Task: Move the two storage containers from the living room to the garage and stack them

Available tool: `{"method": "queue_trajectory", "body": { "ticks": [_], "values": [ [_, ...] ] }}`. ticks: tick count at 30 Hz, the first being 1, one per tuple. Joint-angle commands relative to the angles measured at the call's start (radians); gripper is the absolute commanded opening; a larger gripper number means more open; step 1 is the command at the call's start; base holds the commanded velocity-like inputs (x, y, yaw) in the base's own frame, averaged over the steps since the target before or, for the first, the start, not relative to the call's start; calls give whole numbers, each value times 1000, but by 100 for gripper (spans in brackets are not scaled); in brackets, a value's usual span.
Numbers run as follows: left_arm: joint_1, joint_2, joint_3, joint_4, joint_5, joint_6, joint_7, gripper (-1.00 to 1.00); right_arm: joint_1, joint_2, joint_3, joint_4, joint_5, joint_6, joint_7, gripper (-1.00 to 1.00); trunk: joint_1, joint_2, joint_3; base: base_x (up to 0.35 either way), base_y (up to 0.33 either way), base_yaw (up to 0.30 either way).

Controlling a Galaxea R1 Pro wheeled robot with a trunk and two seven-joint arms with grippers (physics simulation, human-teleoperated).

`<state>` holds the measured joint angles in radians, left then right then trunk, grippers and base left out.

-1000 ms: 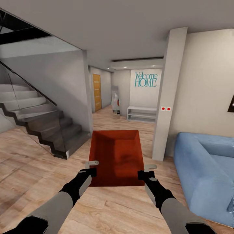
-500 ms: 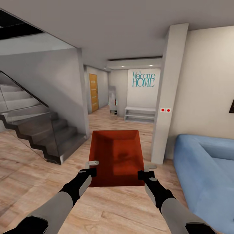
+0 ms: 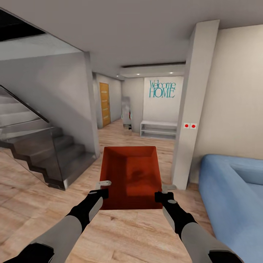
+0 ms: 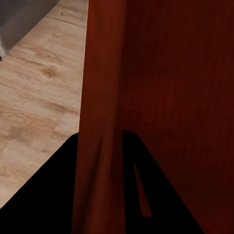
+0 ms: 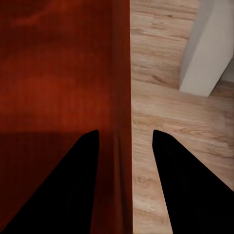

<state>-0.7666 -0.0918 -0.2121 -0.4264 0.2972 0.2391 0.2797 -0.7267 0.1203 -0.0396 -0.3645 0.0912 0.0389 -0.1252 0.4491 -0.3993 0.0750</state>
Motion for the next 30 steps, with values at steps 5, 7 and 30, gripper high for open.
{"method": "queue_trajectory", "body": {
  "ticks": [5,7,30],
  "values": [
    [0,1,5,-3,-17,8,15,-100,0,1,-29,-2,15,6,-4,-100,1,-1,0,323,0,0],
    [0,1,5,-3,-17,8,15,-100,0,1,-29,-2,15,7,-4,-100,1,-1,0,323,0,0],
    [0,2,5,-3,-17,8,15,-100,0,1,-29,-2,15,-2,-4,-100,1,-1,0,323,0,0]
  ]
}}
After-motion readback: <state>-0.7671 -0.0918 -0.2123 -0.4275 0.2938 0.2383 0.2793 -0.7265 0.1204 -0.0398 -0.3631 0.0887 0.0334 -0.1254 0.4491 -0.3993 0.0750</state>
